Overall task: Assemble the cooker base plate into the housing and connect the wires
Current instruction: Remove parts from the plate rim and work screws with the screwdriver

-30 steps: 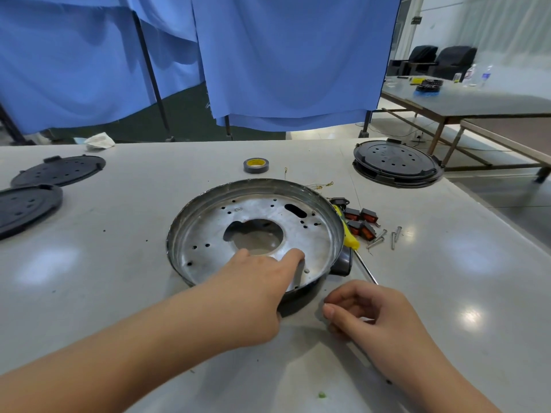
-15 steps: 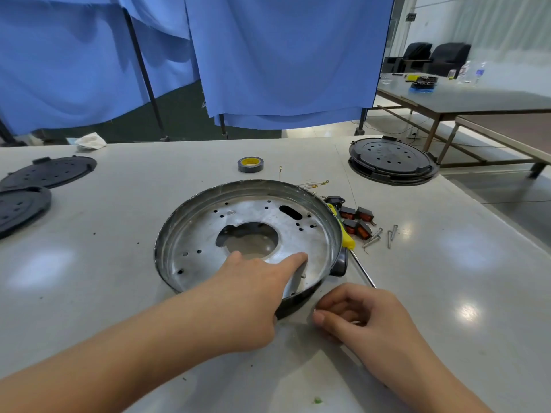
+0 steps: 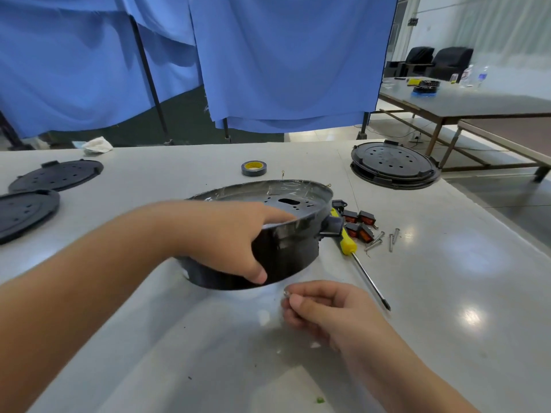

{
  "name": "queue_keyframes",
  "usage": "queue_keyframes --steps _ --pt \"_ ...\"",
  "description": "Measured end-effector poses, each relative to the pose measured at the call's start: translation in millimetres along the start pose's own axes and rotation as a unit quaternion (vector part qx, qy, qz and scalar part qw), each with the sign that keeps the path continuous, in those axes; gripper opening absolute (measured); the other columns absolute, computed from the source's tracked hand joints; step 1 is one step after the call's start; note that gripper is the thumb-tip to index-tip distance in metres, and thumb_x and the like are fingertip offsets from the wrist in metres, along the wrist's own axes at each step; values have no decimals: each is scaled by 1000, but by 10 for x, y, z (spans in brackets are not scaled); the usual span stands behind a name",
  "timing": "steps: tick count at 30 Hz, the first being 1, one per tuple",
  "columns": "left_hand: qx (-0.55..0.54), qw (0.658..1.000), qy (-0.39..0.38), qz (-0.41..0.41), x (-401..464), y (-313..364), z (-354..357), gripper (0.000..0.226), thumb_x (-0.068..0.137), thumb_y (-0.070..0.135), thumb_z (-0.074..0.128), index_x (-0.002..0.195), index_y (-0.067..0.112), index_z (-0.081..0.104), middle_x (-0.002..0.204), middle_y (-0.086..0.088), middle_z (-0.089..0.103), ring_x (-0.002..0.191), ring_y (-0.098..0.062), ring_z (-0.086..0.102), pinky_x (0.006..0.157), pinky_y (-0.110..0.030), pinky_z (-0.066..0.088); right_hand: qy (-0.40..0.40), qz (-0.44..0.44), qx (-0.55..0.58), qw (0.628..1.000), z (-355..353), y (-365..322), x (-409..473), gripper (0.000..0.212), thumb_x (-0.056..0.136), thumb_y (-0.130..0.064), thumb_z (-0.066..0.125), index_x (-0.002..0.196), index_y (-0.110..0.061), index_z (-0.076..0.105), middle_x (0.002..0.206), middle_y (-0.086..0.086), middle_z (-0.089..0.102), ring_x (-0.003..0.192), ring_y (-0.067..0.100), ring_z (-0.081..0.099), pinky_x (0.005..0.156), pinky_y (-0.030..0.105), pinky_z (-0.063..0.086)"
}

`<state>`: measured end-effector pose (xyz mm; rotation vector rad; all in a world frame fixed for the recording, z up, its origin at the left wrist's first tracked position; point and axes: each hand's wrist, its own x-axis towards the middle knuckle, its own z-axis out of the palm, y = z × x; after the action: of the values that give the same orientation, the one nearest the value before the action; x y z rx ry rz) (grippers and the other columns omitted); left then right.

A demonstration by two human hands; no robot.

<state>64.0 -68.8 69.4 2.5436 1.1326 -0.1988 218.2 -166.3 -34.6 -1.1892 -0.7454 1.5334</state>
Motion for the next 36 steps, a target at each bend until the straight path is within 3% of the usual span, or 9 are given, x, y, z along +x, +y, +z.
queue_keyframes --steps 4,9,14,17,23,32,36 --pt "-20 1000 -10 7 30 -14 -128 63 74 32 78 117 61 42 102 26 63 93 1 61 84 -29 52 -8 38 159 987 120 -50 58 11 85 6 60 79 4 69 72 17 71 56 17 68 51 20 55" --pt "-54 998 -29 6 10 -42 -164 51 73 31 79 90 67 47 92 28 65 85 3 64 83 -33 56 -22 58 213 975 164 -65 54 10 86 3 59 85 6 69 76 16 70 60 16 69 52 19 55" --pt "-59 998 -24 -2 2 -25 -147 53 74 31 79 98 65 47 94 29 64 84 6 62 78 -24 54 -22 72 235 969 173 -66 39 11 87 4 58 87 7 69 78 17 70 62 17 70 54 21 57" --pt "-51 998 -25 -10 6 -17 -135 57 74 30 79 112 58 47 99 24 65 89 1 63 82 -30 55 -27 80 249 965 180 -57 40 14 89 2 57 97 9 66 82 17 69 67 17 70 56 21 57" --pt "-49 998 -37 -17 -5 -3 -161 49 75 31 79 93 63 47 96 24 64 89 -2 63 84 -36 55 -46 89 263 960 181 -44 32 15 90 -1 56 95 6 68 81 14 68 67 16 69 60 23 59" --pt "-52 997 -17 -45 40 -30 -324 43 71 36 82 101 50 55 91 20 68 83 -5 67 69 -28 55 -54 51 298 952 235 -151 71 16 89 -1 57 82 2 71 77 11 68 66 14 69 58 21 57" --pt "-74 996 -6 -50 46 -60 -344 40 70 33 84 96 45 57 90 17 69 85 -10 69 75 -35 58 -55 28 300 952 268 -169 87 23 88 -1 57 74 0 75 76 11 69 65 13 69 56 20 56"
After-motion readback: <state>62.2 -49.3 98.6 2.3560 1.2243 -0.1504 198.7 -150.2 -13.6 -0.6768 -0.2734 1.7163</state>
